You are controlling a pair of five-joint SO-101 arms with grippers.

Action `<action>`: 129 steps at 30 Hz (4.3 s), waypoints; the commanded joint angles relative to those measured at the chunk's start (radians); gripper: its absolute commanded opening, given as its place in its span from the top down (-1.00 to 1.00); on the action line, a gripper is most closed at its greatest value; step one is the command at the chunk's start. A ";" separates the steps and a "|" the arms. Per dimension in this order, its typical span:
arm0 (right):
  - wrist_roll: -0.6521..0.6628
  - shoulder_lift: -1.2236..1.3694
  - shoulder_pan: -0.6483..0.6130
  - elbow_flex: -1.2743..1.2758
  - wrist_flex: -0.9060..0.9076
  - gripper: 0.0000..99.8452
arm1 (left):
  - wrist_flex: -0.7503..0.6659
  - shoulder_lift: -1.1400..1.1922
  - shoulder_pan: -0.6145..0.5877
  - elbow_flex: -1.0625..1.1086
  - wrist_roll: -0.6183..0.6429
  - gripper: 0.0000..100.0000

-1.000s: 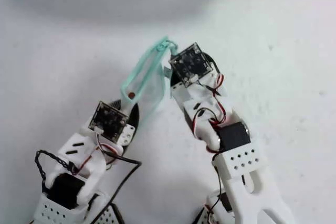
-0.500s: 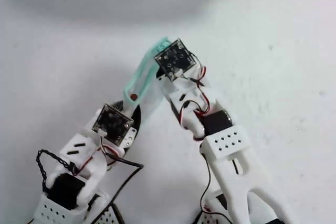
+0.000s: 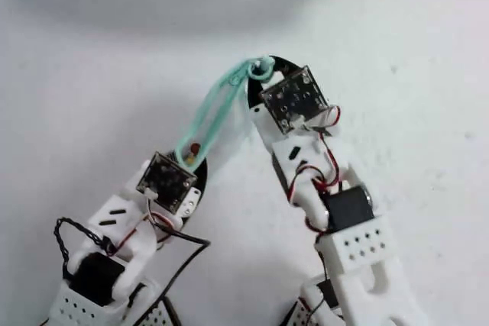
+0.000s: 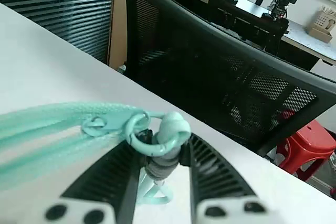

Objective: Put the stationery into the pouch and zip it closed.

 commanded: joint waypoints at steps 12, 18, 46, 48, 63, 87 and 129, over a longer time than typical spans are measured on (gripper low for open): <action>0.009 -0.211 -0.225 -0.262 0.495 0.96 | 0.002 0.004 0.027 -0.014 -0.008 0.95; 0.000 -0.025 -0.335 -0.396 0.694 0.96 | 0.006 0.004 0.025 -0.014 -0.003 0.95; -0.048 0.268 -0.737 -0.761 1.211 0.96 | 0.037 0.002 0.025 -0.051 -0.002 0.95; -0.048 0.275 -0.779 -0.763 1.221 0.96 | 0.037 0.002 0.025 -0.051 -0.002 0.95; 0.014 0.246 -0.951 -0.772 1.250 0.96 | 0.031 0.002 0.024 -0.051 -0.002 0.95; 0.450 0.160 -0.446 -0.770 1.185 0.40 | 0.032 0.002 0.027 -0.052 -0.011 0.95; 0.262 0.231 -0.231 -0.568 0.937 0.96 | 0.443 0.002 -0.133 -0.477 -0.054 0.52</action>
